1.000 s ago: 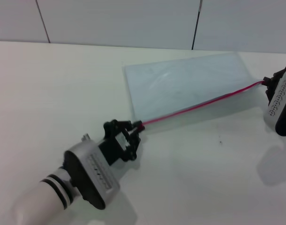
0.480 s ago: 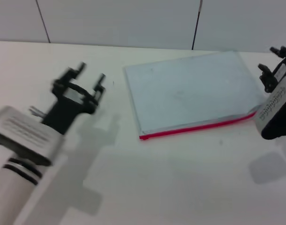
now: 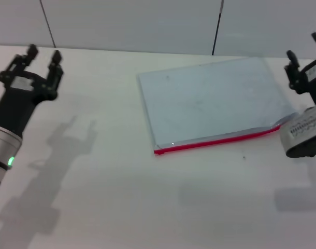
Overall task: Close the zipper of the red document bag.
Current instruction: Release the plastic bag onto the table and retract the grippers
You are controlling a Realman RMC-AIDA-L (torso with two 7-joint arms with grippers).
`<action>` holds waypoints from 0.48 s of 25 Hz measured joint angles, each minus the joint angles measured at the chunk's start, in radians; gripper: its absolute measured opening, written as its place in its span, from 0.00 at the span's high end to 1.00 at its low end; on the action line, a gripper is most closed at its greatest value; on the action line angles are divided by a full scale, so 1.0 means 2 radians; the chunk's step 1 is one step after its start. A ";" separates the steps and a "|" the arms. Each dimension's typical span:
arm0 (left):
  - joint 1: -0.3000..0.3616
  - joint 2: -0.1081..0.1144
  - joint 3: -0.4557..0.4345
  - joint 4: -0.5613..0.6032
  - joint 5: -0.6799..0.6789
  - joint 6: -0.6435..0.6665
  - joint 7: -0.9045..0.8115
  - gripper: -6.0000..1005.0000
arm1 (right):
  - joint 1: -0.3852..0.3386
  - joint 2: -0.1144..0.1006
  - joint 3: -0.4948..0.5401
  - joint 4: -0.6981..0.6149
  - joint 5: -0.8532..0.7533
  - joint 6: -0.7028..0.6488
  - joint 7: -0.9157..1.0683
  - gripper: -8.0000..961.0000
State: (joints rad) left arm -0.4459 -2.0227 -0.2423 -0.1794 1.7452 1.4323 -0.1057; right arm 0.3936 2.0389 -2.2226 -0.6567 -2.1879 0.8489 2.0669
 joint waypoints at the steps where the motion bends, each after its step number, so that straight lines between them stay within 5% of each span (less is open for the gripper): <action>1: 0.000 0.000 0.000 0.003 -0.006 0.003 -0.010 0.50 | 0.006 0.000 -0.015 0.013 0.000 0.019 0.035 0.41; 12: 0.001 0.000 -0.001 0.009 -0.048 0.012 -0.049 0.50 | 0.050 -0.001 -0.112 0.066 -0.001 0.098 0.304 0.41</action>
State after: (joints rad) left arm -0.4445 -2.0226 -0.2439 -0.1607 1.6500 1.4567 -0.2043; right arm 0.4934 2.0375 -2.4467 -0.5255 -2.1903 1.0451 2.6746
